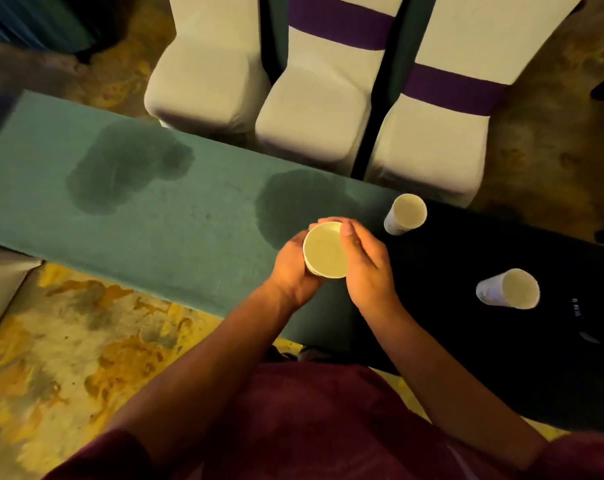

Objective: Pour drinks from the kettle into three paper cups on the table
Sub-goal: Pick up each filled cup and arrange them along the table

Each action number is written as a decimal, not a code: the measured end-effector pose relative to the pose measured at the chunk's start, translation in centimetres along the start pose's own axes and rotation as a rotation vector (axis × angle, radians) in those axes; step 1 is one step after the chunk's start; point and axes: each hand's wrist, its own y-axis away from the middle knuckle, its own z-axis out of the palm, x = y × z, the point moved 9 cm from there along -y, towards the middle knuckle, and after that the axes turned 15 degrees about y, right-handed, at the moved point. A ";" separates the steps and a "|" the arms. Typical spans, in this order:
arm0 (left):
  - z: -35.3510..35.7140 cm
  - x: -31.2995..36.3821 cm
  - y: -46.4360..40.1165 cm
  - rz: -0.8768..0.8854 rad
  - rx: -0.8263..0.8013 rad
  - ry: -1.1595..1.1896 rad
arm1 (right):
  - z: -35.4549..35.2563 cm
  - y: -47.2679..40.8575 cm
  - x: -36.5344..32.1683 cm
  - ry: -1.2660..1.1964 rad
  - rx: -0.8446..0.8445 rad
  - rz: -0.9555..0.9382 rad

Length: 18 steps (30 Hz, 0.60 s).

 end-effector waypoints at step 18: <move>-1.1 8.5 -10.6 -0.162 0.058 -0.185 | 6.8 -9.3 1.7 0.039 0.164 0.172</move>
